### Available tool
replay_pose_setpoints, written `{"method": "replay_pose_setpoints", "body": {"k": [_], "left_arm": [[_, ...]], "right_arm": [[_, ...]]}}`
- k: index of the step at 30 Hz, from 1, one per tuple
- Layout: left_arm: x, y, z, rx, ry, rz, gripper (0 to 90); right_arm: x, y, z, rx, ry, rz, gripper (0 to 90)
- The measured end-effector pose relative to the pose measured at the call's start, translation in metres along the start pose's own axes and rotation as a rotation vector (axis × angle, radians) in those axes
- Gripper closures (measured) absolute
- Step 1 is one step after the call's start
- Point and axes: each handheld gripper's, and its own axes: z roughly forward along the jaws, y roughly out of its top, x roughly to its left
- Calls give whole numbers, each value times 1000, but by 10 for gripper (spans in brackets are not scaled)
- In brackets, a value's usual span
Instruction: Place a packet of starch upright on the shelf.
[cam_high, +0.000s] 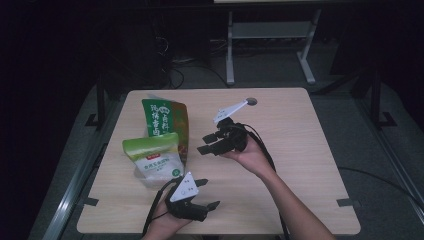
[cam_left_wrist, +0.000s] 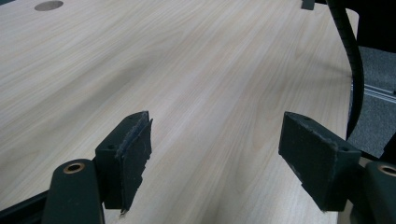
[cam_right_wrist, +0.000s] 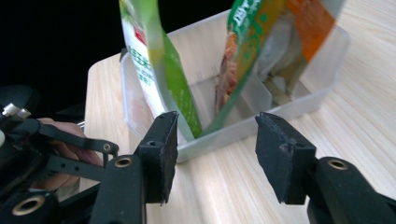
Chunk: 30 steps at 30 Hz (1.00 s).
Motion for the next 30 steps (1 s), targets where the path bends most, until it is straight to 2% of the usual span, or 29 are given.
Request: {"method": "replay_pose_setpoints", "body": {"k": [10, 12, 20, 30], "left_arm": [[0, 0, 0, -2, 2, 9, 251], [0, 0, 0, -3, -2, -2, 251], [2, 0, -1, 0, 2, 0, 252], [4, 1, -3, -10, 6, -11, 251]], "right_arm": [[-11, -15, -18, 10, -52, 33, 438], [-13, -18, -21, 7, -64, 41, 425], [-19, -26, -35, 19, -91, 66, 401], [-24, -37, -50, 1, -116, 84, 342]]}}
